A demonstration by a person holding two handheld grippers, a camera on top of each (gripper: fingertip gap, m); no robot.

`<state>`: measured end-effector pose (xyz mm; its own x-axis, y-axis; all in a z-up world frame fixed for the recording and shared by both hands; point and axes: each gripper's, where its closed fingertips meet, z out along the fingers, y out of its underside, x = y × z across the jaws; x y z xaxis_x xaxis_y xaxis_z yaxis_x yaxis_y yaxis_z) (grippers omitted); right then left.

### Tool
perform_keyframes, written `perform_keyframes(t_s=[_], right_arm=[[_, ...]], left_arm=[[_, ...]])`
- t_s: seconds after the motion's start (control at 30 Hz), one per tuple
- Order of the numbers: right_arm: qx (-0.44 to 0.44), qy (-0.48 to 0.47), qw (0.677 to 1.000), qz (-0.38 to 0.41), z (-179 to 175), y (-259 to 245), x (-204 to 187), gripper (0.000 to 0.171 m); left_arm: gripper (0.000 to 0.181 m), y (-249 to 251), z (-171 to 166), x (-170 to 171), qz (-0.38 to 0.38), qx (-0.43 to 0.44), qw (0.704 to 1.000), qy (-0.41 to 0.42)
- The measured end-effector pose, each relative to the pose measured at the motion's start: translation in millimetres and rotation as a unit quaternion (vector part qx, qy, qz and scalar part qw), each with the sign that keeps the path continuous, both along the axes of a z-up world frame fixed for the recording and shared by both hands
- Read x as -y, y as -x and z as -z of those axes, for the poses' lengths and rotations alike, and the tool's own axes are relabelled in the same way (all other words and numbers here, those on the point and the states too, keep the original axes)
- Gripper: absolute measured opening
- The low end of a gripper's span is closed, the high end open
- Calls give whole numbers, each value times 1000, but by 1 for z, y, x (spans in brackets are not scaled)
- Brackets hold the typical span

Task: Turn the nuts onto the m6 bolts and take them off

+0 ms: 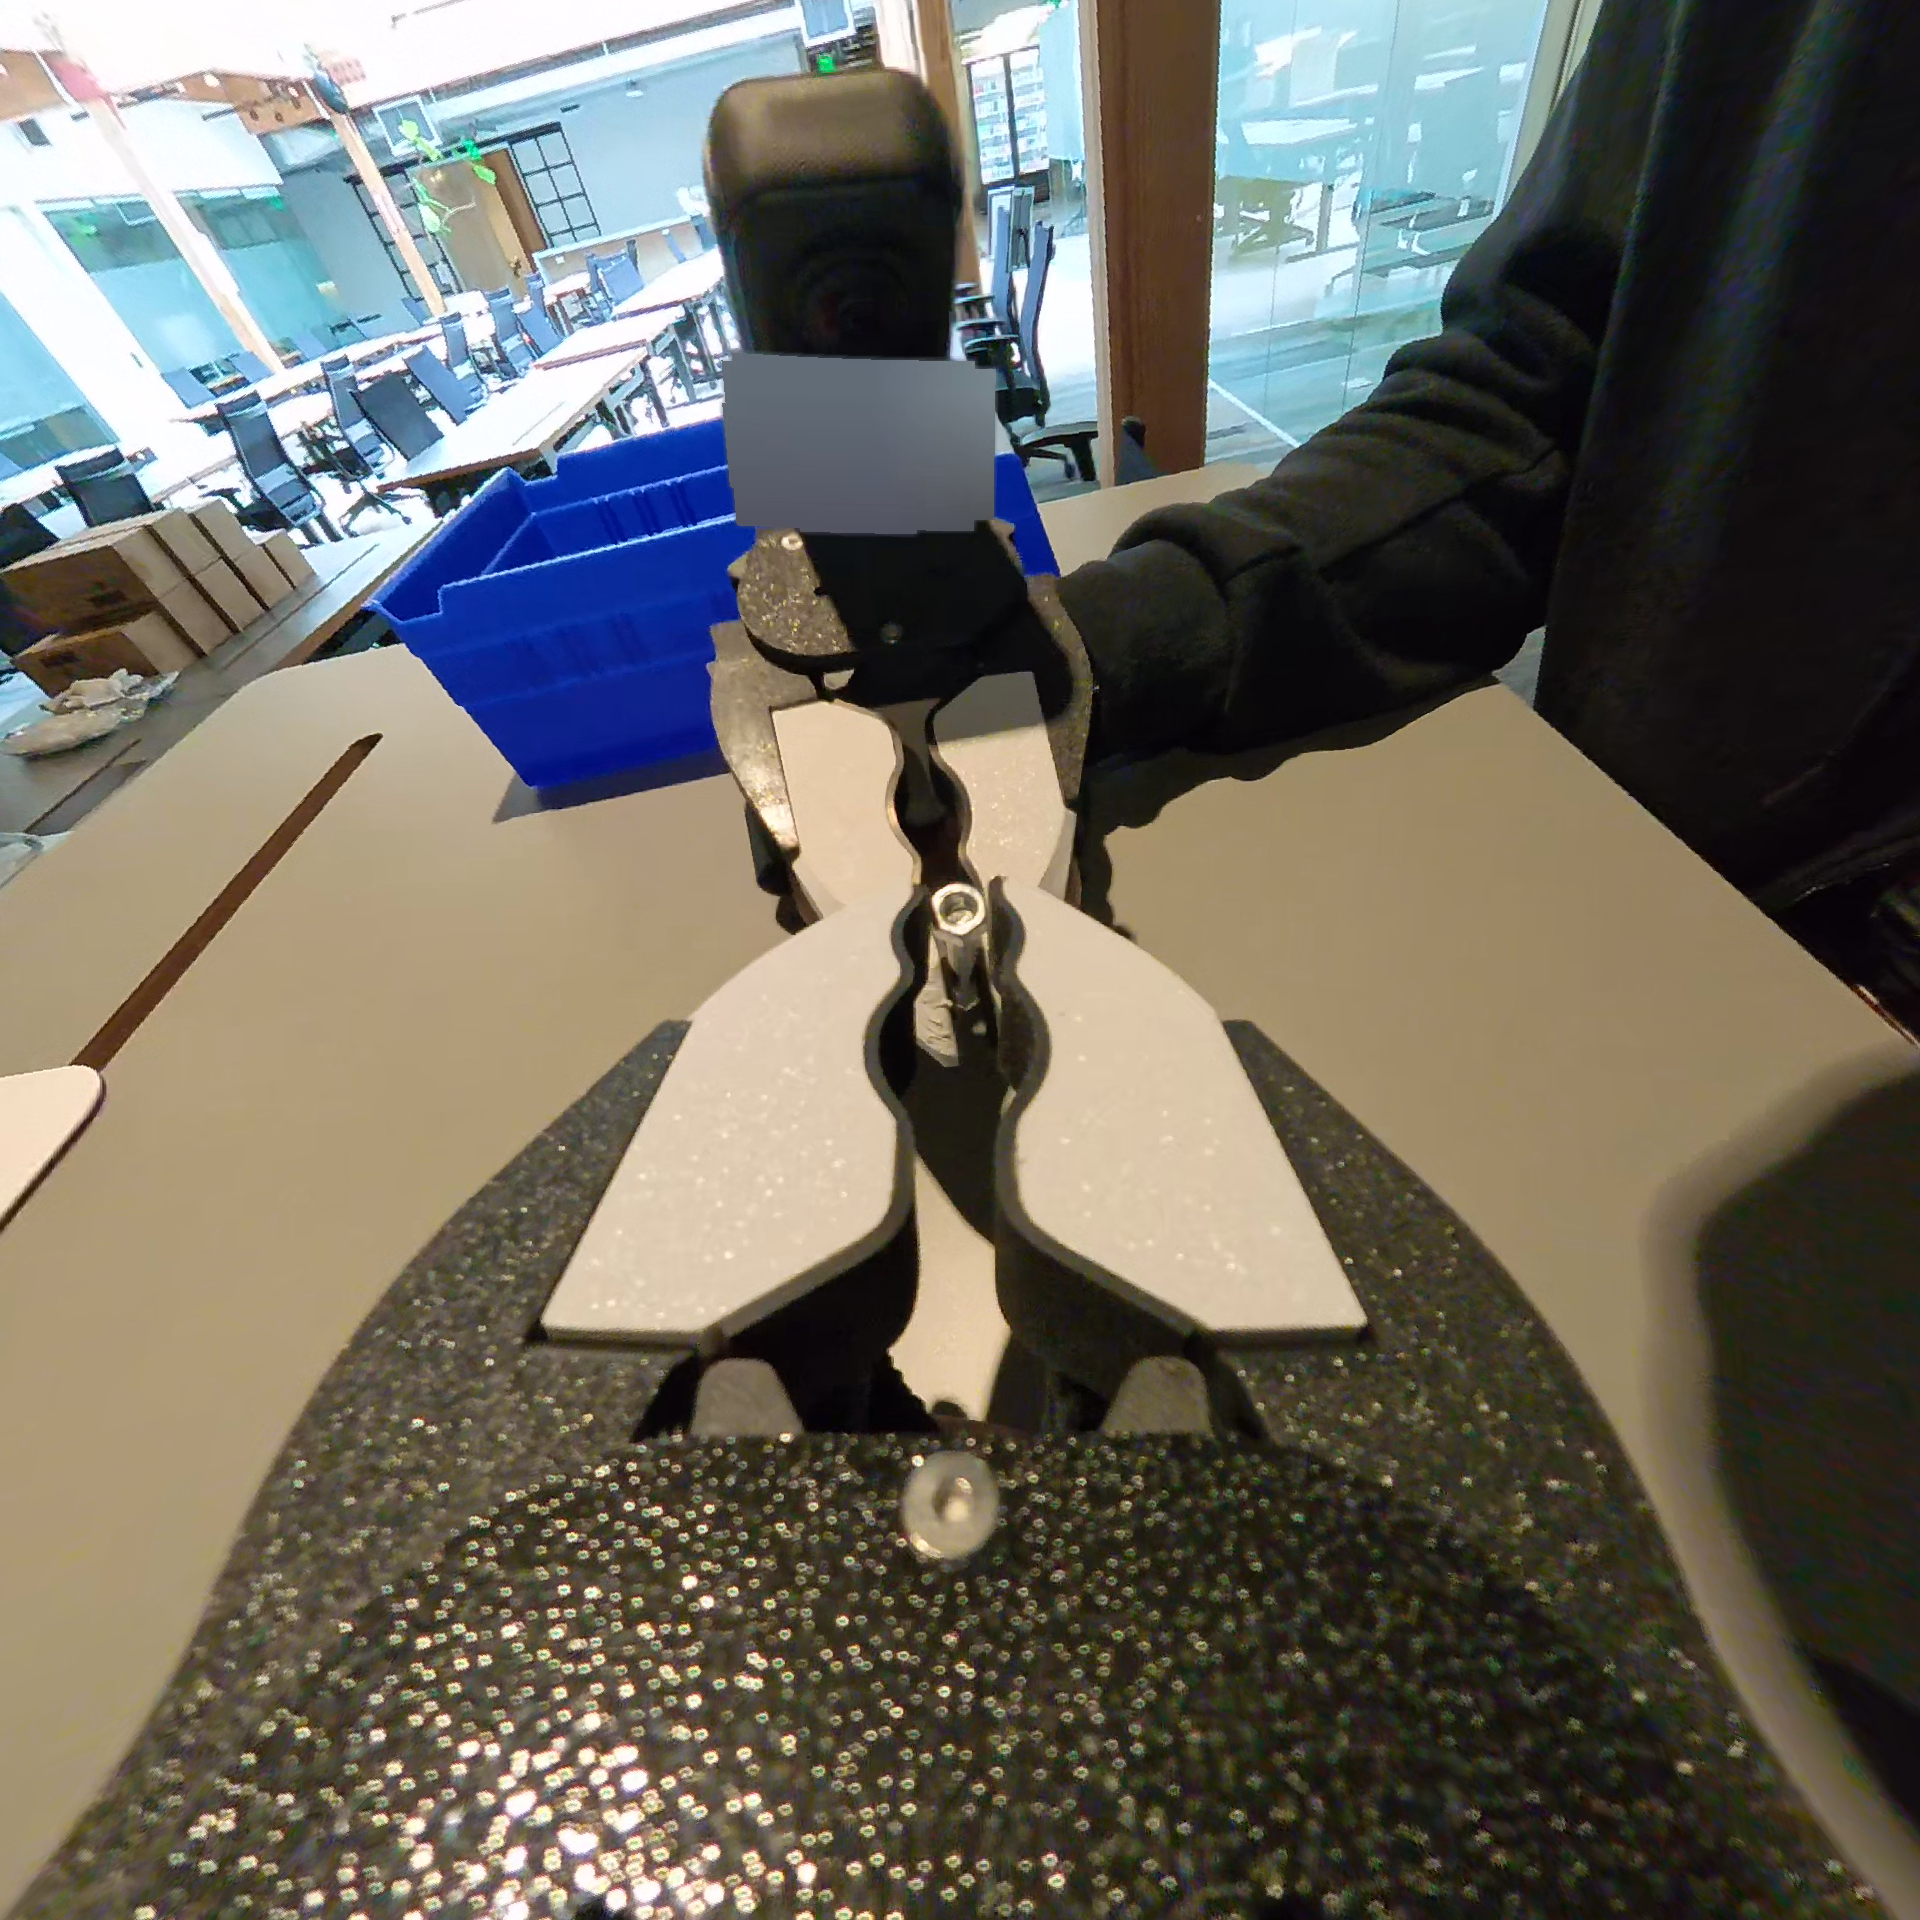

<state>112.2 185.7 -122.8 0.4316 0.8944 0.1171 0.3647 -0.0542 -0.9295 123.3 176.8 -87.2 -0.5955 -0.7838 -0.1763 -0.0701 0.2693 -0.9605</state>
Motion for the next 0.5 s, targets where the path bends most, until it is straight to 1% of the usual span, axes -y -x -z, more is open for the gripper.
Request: perform_keyframes(t_s=[0.1,0.33,0.5], right_arm=[[-15,13,1000,-21,-2,4,6,5],[-47,63,992,-97,-4,19,28,5],[-66,68,990,-104,-9,20,30,5]], left_arm=[[10,3,-2,5,15,7,1000,-11],[9,15,-3,22,72,6,997,-16],[10,15,-8,23,70,22,997,1]])
